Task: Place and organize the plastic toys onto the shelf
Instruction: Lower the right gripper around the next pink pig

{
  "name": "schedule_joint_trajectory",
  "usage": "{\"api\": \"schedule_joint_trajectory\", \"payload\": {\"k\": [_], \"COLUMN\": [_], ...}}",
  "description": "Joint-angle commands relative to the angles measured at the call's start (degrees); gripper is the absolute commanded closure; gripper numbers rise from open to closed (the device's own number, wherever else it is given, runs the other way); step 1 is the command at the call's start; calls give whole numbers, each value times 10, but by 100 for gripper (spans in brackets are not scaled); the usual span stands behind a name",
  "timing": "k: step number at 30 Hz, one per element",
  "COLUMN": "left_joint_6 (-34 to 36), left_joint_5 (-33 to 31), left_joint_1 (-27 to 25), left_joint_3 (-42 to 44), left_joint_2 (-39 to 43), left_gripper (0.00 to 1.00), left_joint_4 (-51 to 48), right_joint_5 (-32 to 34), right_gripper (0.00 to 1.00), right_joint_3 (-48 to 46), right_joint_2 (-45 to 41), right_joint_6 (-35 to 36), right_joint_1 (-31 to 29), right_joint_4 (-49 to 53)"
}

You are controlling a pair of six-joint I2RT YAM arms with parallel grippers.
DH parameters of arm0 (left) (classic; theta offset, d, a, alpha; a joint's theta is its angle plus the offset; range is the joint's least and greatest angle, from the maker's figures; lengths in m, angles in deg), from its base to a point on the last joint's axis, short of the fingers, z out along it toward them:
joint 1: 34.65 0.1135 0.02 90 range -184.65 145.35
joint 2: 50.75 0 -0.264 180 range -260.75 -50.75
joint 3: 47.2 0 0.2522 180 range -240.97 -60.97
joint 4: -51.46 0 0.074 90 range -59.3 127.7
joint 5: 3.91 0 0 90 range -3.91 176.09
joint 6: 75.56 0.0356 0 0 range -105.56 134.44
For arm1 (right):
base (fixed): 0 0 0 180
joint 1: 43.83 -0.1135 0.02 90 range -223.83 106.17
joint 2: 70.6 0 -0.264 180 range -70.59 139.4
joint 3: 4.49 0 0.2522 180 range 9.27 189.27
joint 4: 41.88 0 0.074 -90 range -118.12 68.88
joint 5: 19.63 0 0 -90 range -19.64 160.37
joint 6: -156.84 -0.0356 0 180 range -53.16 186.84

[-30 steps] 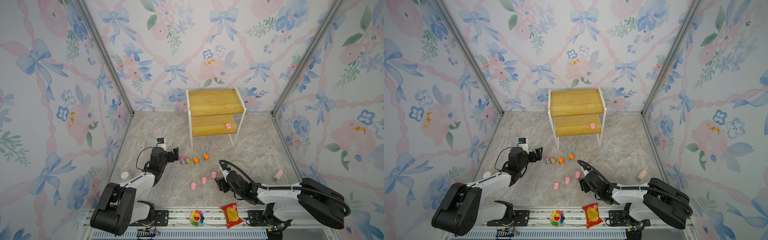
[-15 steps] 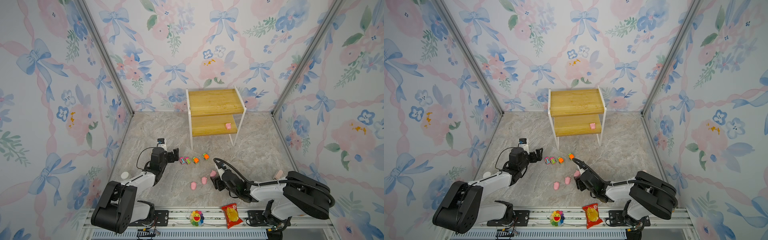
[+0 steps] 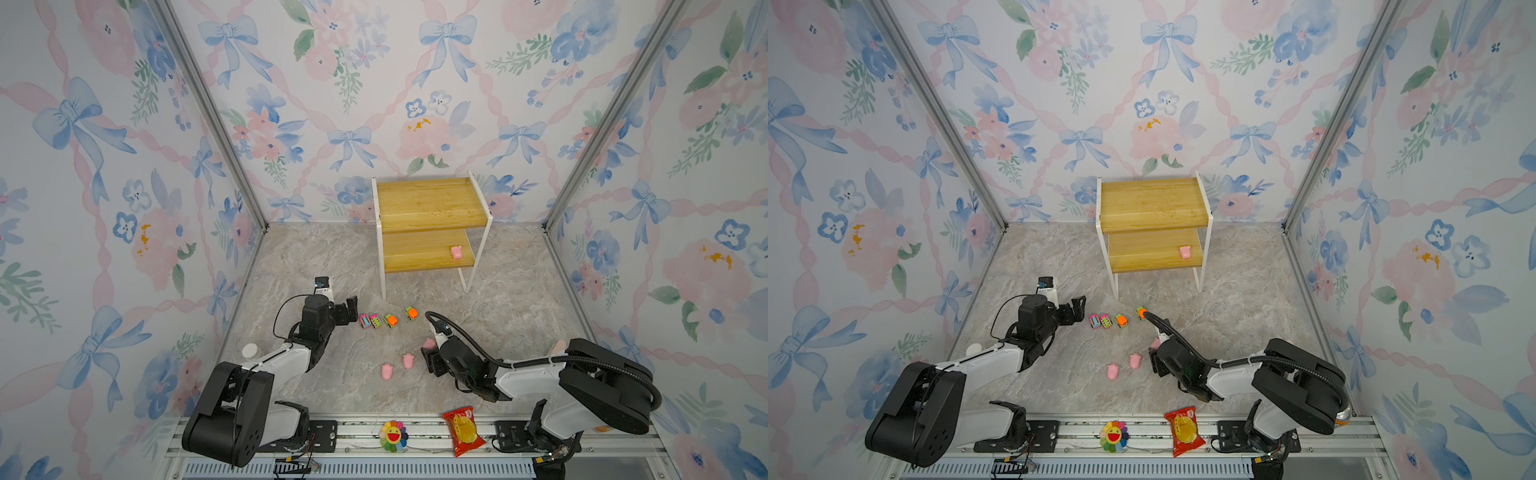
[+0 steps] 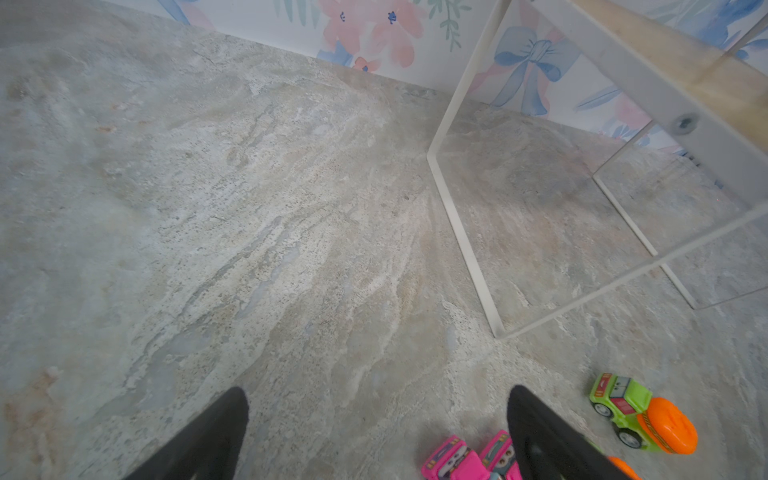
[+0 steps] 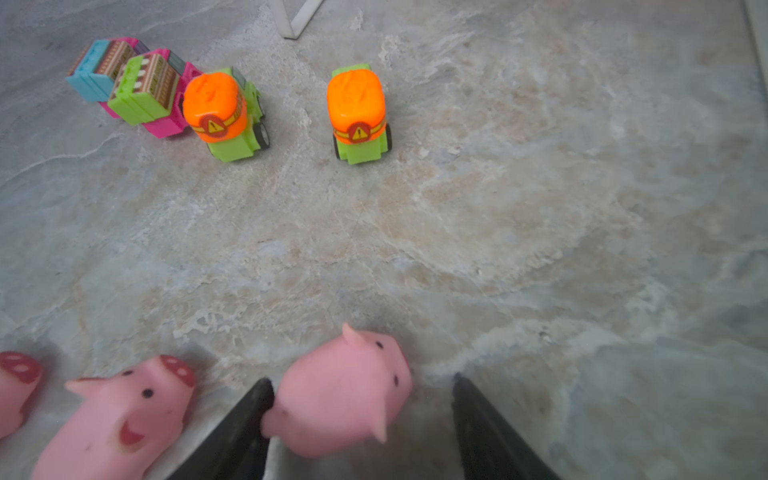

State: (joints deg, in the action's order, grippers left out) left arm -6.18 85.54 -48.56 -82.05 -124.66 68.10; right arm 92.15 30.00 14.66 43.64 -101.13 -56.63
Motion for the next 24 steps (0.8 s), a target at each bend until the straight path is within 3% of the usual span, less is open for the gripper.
{"api": "schedule_joint_trajectory", "payload": {"k": [1,15,19,24], "left_joint_6": [5,5,4,4], "left_joint_5": [1,2,2,2], "left_joint_1": [-4,-4,-4,-4], "left_joint_3": [3,4,5,4], "left_joint_2": [-9,-9,-6,-8], "left_gripper": [2,2,2,2], "left_joint_4": [8,8,8,8], "right_joint_5": [29,67,-7,-26], "right_gripper": [30,30,30,30], "right_joint_3": [-12,-48,-72,-64], "right_joint_2": [-36,-175,-209,-193], "right_joint_6": [-3,-1,19,3], "right_joint_1": [18,61,62,47], "right_joint_4": [43,183,135,110]}}
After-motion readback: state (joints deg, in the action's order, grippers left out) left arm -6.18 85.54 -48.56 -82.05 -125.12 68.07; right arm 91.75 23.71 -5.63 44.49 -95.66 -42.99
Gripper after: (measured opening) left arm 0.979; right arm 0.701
